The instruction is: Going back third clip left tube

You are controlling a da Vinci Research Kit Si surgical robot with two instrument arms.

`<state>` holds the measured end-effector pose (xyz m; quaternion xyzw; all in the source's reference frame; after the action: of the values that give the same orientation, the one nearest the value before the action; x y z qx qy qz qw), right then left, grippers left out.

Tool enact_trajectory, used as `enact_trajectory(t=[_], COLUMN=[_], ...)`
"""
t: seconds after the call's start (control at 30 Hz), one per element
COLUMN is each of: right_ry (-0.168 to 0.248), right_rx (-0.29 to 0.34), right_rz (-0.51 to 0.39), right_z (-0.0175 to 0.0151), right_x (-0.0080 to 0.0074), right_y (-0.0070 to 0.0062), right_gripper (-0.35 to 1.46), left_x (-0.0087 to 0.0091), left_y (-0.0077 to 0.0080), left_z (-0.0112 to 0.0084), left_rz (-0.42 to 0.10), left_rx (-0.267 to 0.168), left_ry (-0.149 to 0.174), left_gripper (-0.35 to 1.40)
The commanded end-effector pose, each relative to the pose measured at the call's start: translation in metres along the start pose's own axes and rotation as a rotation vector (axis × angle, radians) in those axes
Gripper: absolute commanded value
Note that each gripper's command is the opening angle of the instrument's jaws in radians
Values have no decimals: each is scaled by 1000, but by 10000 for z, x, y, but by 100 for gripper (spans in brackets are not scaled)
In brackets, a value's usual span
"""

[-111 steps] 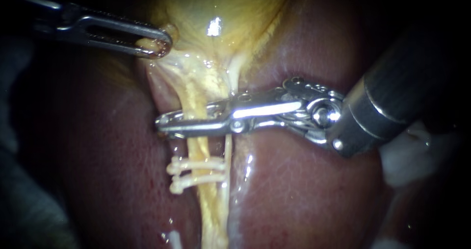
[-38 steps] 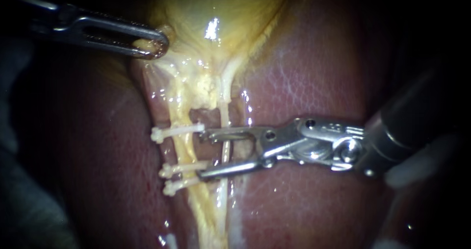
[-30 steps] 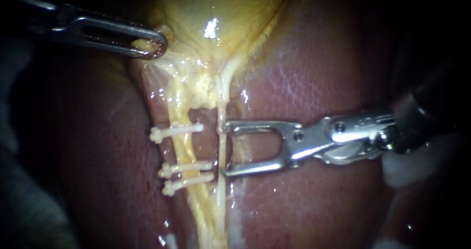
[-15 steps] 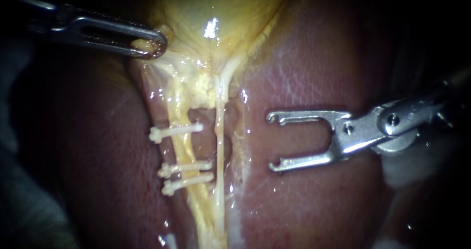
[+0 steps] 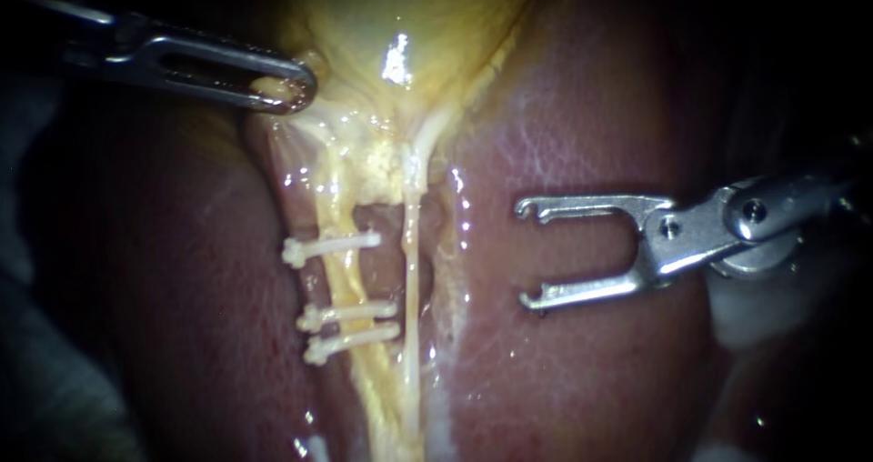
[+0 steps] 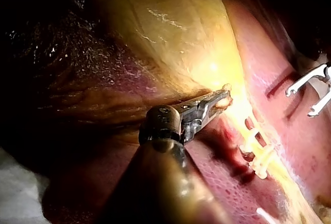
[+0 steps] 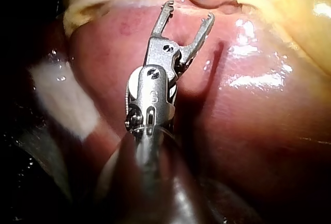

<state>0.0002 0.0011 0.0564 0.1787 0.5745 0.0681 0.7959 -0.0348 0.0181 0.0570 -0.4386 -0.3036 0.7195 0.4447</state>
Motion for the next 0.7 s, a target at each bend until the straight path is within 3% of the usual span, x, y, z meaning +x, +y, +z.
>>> enact_trajectory(t=[0.03, 0.33, 0.7], right_ry=[0, 1, 1], right_rx=[1, 2, 2], right_rz=[-3, -3, -3], right_z=[0, -3, -3], right_x=[0, 0, 0], right_y=[0, 0, 0], right_gripper=[49, 49, 49], left_x=[-3, -23, -21], left_y=[-2, -21, -24], left_z=[6, 42, 45], left_rz=[0, -2, -1], left_rx=[5, -2, 0], left_ry=[2, -5, -7], left_gripper=[-35, -35, -35])
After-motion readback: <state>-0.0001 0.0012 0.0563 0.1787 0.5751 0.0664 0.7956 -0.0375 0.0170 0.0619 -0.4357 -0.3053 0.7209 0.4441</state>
